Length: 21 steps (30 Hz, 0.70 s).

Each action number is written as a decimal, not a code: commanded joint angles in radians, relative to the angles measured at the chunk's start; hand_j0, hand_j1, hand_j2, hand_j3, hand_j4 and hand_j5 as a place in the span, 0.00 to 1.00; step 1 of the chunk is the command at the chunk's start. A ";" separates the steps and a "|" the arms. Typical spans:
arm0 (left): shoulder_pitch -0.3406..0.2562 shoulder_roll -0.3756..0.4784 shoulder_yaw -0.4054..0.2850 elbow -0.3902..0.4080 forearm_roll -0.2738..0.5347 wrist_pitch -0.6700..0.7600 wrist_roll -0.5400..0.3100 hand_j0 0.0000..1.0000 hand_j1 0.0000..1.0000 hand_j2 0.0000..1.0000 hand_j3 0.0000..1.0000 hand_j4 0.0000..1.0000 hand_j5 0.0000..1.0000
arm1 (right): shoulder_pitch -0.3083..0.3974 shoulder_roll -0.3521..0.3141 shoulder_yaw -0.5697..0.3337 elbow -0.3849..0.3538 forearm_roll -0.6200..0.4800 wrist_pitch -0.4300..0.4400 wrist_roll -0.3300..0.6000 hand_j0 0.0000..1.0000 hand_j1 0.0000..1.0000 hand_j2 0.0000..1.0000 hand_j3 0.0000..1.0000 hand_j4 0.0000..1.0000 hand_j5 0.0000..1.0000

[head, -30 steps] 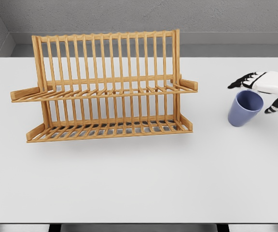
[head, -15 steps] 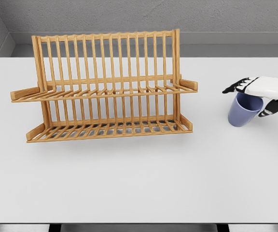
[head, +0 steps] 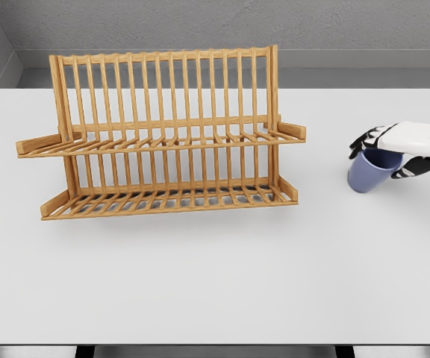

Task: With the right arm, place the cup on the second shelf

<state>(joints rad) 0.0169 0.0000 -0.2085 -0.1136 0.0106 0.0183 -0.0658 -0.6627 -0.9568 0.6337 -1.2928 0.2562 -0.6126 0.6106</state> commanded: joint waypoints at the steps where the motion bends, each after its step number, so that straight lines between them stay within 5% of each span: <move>1: 0.000 0.000 0.000 0.000 0.000 0.000 0.000 1.00 1.00 1.00 1.00 1.00 1.00 | 0.000 0.000 0.003 -0.002 -0.006 0.002 0.000 0.67 0.67 0.67 0.67 0.67 0.67; 21: 0.000 0.000 0.000 0.000 0.000 0.000 0.000 1.00 1.00 1.00 1.00 1.00 1.00 | -0.057 0.001 -0.012 -0.008 -0.011 0.002 0.000 0.67 0.67 0.67 0.67 0.67 0.67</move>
<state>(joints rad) 0.0169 -0.0001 -0.2086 -0.1136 0.0107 0.0184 -0.0658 -0.7210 -0.9550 0.6223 -1.3002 0.2524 -0.6135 0.6112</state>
